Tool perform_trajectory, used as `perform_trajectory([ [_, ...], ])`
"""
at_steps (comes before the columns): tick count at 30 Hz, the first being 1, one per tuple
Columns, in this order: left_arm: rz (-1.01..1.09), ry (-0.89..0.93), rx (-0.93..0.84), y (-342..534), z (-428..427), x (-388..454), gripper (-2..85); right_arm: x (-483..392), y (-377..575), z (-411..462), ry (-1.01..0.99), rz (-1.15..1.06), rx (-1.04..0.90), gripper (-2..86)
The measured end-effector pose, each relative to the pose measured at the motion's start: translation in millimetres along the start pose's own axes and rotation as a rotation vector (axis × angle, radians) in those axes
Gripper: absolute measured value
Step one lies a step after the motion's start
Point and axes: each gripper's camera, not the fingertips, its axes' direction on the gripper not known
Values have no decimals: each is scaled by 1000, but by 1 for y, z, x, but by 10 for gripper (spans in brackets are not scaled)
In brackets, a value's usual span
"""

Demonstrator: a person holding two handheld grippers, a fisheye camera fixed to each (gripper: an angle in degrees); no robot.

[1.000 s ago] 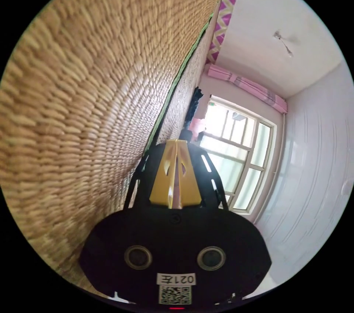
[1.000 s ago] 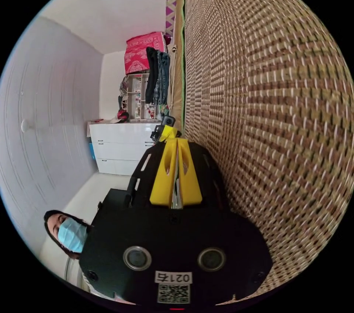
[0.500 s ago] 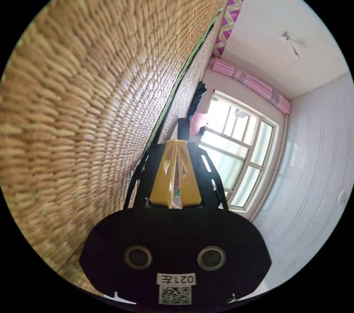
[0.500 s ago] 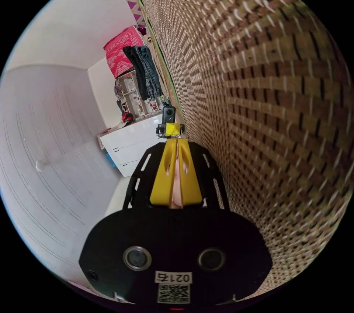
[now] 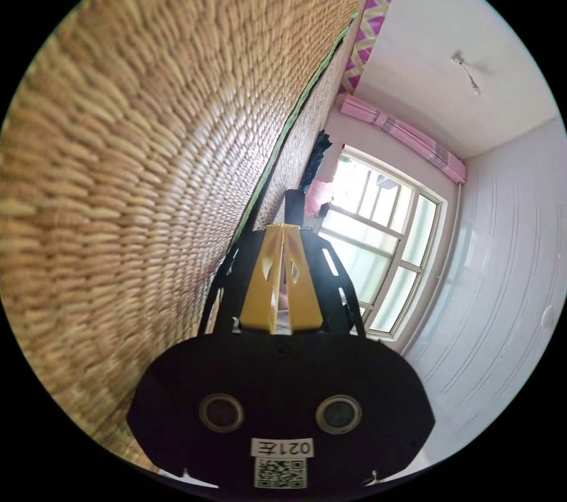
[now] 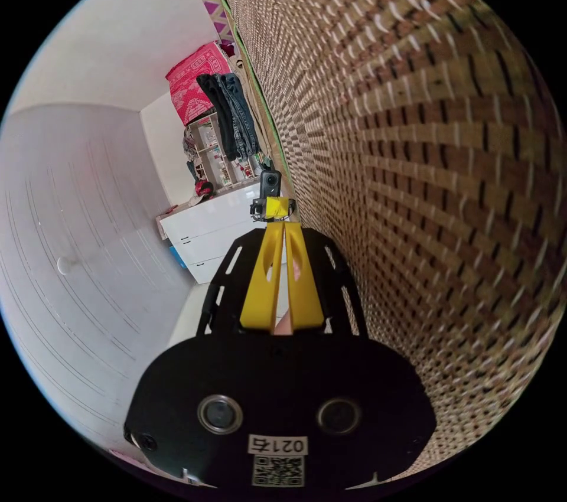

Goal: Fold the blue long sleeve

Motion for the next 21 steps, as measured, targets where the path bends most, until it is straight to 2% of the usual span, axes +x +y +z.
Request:
perform_trajectory([
  [21, -4, 0, 1, 18, 0, -29, -10, -9, 22, 43, -4, 2, -1, -8],
])
